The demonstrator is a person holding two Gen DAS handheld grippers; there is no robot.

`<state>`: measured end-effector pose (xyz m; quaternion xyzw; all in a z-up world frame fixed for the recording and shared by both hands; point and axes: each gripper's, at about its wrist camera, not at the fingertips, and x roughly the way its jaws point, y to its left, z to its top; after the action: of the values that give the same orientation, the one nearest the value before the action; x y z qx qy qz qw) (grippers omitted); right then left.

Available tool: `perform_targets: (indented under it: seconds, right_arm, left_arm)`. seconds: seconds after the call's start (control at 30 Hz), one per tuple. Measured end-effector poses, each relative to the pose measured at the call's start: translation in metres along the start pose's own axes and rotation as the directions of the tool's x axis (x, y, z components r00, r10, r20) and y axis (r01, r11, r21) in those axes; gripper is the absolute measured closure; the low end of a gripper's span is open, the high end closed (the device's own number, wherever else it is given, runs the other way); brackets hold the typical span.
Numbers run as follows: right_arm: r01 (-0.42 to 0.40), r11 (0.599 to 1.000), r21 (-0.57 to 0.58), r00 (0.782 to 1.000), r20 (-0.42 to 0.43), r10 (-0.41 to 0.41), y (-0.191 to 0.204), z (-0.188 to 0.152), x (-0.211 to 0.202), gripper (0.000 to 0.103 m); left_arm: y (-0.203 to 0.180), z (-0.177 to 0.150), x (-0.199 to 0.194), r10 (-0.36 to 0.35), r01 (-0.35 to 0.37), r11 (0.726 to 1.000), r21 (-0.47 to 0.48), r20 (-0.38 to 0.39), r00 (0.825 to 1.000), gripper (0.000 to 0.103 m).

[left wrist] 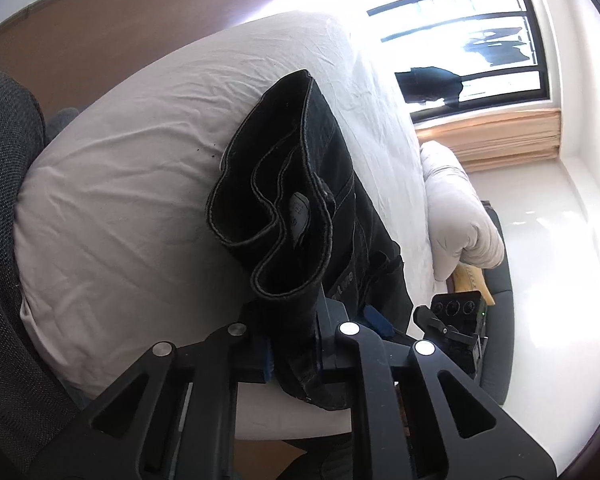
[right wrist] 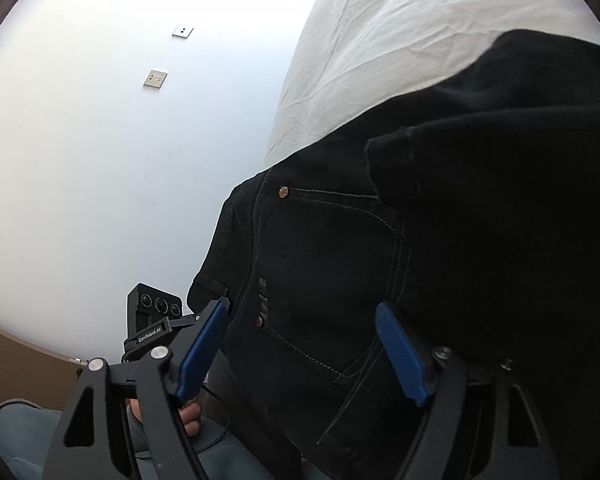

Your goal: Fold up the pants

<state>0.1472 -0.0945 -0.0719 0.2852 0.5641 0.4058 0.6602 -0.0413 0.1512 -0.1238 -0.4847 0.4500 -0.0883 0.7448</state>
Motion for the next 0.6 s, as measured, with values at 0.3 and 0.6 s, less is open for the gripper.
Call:
perform_targets:
  seconds: [0.3,0.6]
  right_arm:
    - [-0.085,0.995,0.047,0.996,0.023,0.084,-0.022,-0.002,0.000,0.024]
    - [-0.035,0.998,-0.054,0.995,0.096,0.040,0.021,0.024,-0.072,0.019]
  left_arm:
    - [-0.056,-0.009,-0.018,0.021,-0.028,0.980,0.197,0.038,0.999,0.092]
    - [-0.189,-0.048,0.010,0.047,-0.055,0.803,0.594,0.029,0.998,0.092]
